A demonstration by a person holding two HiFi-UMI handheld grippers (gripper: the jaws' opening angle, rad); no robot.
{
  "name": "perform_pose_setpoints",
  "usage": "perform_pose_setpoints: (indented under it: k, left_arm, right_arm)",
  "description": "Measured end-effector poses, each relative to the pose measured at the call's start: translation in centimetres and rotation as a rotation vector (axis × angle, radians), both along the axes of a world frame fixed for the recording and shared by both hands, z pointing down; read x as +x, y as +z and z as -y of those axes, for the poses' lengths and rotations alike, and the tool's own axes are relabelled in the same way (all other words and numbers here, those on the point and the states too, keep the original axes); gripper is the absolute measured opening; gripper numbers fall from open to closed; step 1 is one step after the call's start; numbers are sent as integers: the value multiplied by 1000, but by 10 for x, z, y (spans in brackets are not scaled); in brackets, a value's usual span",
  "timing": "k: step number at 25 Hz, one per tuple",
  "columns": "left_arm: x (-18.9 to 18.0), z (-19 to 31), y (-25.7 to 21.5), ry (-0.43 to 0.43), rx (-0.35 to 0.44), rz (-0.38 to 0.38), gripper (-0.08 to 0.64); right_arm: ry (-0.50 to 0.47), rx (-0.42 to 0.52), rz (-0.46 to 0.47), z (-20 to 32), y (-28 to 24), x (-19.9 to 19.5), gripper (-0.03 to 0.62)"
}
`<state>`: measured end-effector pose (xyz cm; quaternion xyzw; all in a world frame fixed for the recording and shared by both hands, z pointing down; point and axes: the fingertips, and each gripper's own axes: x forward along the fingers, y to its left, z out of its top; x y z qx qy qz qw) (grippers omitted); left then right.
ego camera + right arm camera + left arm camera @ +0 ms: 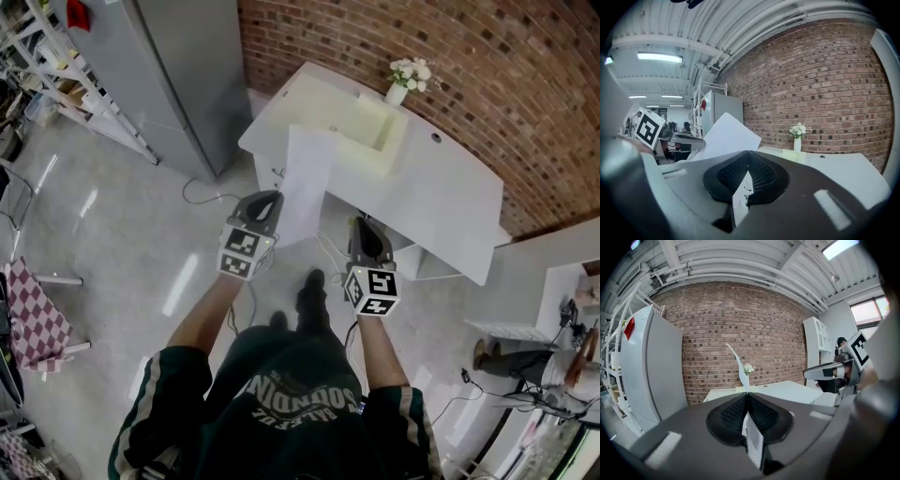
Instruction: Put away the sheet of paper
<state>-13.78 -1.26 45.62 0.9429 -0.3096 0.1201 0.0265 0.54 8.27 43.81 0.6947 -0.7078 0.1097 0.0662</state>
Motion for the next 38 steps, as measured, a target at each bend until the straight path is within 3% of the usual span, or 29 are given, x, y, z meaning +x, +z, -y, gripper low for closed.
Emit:
perform_pose_setpoints:
  k: [16,30,38]
  left_arm:
    - [70,111,-1,-63,-28,31,15]
    - [123,155,6,-120,-27,66,15]
    - [142,179,3,-119,-25,58,15]
  right_arm:
    - [-80,3,15,134,-6,74,0]
    - [-141,2,28,179,-2,134,0]
    - [-145,0,39,201,3,150,0]
